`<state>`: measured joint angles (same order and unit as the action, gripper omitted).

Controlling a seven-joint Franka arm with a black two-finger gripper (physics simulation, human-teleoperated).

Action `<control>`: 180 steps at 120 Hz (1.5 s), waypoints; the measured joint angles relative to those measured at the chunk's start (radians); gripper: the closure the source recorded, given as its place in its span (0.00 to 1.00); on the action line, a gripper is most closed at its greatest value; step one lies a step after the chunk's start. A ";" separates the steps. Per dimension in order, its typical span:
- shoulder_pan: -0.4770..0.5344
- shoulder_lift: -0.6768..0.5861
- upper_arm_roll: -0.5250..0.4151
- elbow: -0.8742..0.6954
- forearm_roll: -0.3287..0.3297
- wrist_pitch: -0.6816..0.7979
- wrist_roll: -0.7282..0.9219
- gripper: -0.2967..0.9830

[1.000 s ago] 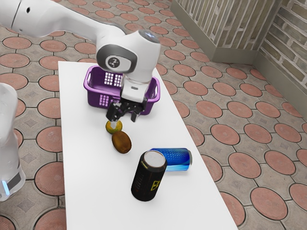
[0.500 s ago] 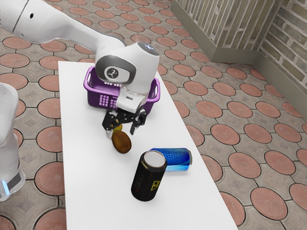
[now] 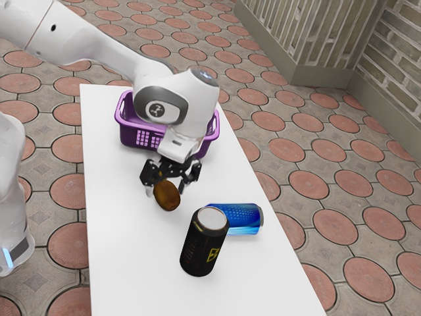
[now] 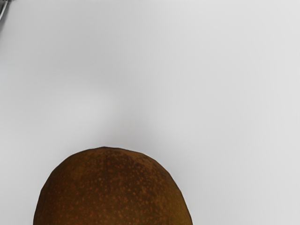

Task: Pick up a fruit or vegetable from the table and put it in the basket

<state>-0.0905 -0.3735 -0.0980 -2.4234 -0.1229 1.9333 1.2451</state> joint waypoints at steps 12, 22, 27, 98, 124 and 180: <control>0.000 0.006 -0.003 -0.005 -0.006 0.002 0.009 0.23; 0.000 0.010 -0.003 -0.007 -0.014 0.003 0.016 0.23; 0.000 0.012 -0.004 -0.007 -0.017 0.004 0.019 0.23; 0.002 0.035 -0.003 -0.008 -0.060 0.012 0.040 0.57; 0.002 0.027 -0.055 0.027 -0.063 0.014 0.034 0.61; 0.024 0.029 0.079 0.385 0.032 -0.140 -0.023 0.61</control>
<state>-0.0661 -0.3446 -0.0186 -2.0381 -0.0913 1.7933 1.2219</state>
